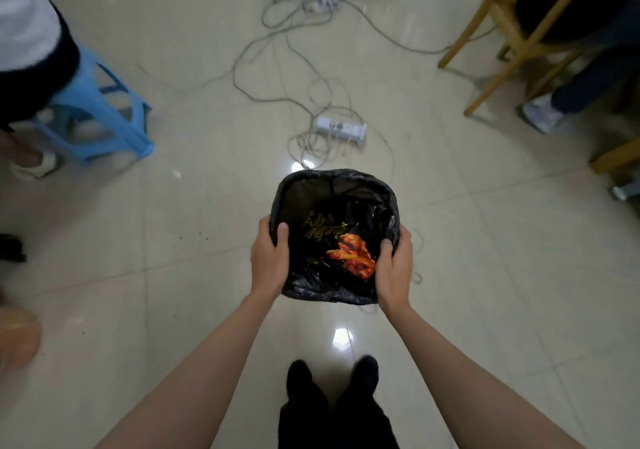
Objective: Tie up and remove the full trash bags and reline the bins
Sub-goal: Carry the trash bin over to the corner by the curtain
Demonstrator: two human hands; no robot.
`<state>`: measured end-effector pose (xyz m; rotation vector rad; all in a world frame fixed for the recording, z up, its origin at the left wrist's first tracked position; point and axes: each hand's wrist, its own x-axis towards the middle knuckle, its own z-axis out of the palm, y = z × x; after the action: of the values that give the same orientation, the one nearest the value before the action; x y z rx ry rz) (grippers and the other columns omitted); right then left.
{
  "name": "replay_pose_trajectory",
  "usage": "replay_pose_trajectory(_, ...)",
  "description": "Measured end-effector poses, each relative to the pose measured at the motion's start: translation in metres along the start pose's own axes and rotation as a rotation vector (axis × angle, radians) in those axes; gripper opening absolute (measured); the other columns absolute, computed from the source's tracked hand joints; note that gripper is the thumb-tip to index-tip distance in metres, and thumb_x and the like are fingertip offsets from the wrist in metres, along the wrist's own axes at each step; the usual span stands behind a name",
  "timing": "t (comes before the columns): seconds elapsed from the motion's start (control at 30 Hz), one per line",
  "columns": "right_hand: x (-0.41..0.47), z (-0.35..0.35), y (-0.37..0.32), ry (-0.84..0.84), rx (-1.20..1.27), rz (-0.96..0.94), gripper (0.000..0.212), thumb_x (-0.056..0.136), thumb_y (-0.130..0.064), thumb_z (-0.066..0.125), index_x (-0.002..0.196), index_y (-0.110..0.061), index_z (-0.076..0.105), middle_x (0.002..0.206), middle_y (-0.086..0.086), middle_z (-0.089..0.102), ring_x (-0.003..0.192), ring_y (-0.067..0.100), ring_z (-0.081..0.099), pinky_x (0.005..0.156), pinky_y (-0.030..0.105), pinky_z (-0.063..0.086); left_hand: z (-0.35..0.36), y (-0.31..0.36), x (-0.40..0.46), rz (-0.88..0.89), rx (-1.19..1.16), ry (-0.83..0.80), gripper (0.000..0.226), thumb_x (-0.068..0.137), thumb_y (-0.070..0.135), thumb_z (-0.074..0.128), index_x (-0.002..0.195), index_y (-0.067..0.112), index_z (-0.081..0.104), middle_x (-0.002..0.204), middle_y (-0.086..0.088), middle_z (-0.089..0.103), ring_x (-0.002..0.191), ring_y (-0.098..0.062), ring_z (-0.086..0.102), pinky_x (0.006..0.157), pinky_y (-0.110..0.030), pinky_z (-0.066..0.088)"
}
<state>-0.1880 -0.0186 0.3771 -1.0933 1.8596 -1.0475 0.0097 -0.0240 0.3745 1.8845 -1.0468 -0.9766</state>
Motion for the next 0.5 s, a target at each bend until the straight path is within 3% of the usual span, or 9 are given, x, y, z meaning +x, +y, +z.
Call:
replay_pose_trajectory(0.13,-0.002,-0.016,-0.122,0.015,0.035,-0.055,0.032,0.100,-0.017,0.039,0.130,-0.022,0.050,0.115,-0.005,0.054,0.108,0.011,0.049,0.089,0.025,0.035,-0.063,0.096,0.001,0.005,-0.008,0.081,0.023,0.101,0.036,0.035,0.115,0.026,0.050,0.103,0.003,0.063,0.096,-0.022,0.059,0.088,-0.041,0.048)
replay_pose_trajectory(0.23,0.008,-0.019,-0.195,-0.011,0.035,-0.088,0.028,0.099,-0.021,0.039,0.124,-0.022,0.051,0.113,-0.001,0.056,0.107,0.017,0.052,0.086,0.031,0.037,-0.104,0.156,0.011,0.050,-0.011,0.135,0.022,0.102,0.033,0.034,0.112,0.024,0.052,0.097,0.003,0.062,0.093,-0.023,0.057,0.086,-0.041,0.047)
replay_pose_trajectory(0.5,0.062,0.006,-0.325,-0.052,0.071,-0.107,0.021,0.095,-0.026,0.039,0.113,-0.025,0.050,0.110,0.006,0.059,0.107,0.026,0.053,0.096,0.047,0.043,-0.165,0.262,0.078,0.067,0.006,0.214,0.026,0.101,0.036,0.032,0.108,0.021,0.053,0.106,-0.006,0.063,0.103,-0.031,0.055,0.088,-0.041,0.043)
